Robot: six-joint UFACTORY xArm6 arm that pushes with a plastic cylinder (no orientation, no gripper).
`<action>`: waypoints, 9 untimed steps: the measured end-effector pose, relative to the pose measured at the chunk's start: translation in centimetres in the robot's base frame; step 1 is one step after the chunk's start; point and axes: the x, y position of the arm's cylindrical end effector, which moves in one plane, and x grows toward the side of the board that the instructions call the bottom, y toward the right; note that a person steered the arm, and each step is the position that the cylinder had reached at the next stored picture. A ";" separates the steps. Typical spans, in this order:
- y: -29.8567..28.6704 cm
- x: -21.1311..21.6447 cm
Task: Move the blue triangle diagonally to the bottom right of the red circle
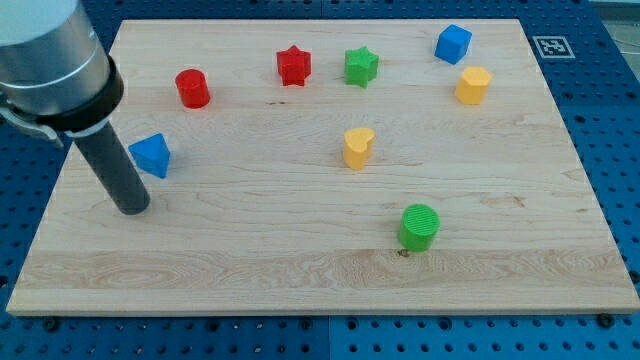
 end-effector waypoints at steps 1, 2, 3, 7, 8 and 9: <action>-1.5 -2.2; -2.1 -4.0; -1.9 -5.1; 2.9 -6.9; 2.9 -8.5; 4.5 -8.6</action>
